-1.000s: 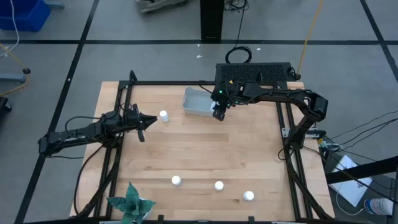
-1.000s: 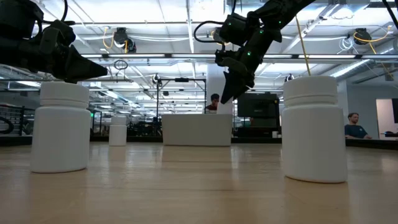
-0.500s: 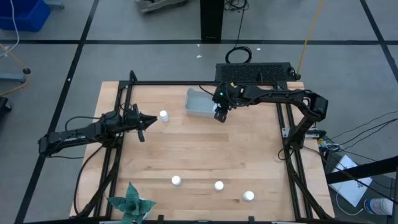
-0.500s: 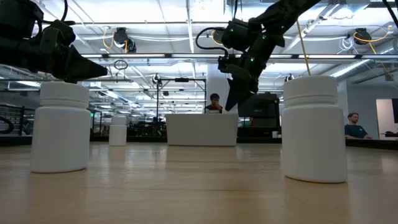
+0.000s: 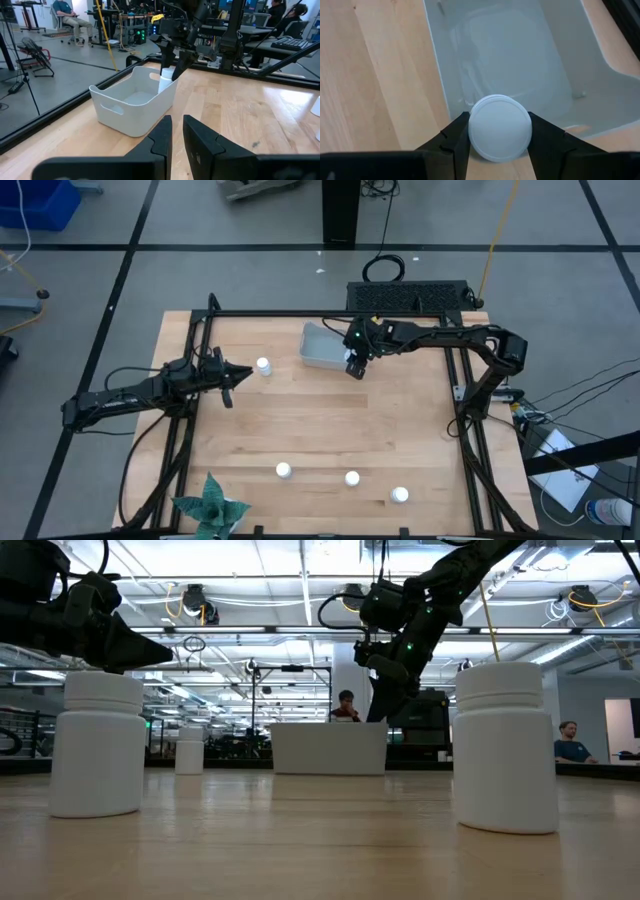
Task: Pick and place pill bottles into a basket
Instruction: Put the white pill bottle into the gray bin
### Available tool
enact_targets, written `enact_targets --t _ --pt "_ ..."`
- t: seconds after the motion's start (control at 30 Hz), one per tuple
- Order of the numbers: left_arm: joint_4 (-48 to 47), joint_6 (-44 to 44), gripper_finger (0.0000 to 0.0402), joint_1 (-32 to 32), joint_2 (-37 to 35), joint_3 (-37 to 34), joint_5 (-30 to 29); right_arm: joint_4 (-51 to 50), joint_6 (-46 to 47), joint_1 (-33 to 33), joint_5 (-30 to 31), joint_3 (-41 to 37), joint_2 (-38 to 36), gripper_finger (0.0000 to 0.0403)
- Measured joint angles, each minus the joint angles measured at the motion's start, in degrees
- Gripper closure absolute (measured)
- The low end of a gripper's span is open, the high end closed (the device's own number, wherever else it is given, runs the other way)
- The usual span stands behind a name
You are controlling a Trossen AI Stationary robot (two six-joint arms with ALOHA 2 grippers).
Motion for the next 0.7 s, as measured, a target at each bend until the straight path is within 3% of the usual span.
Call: enact_targets --t 0.7 --pt "-0.1 0.3 0.0350 0.0 0.0 0.0 0.0 1.4 0.2 0.0 -1.5 0.0 0.0 0.0255"
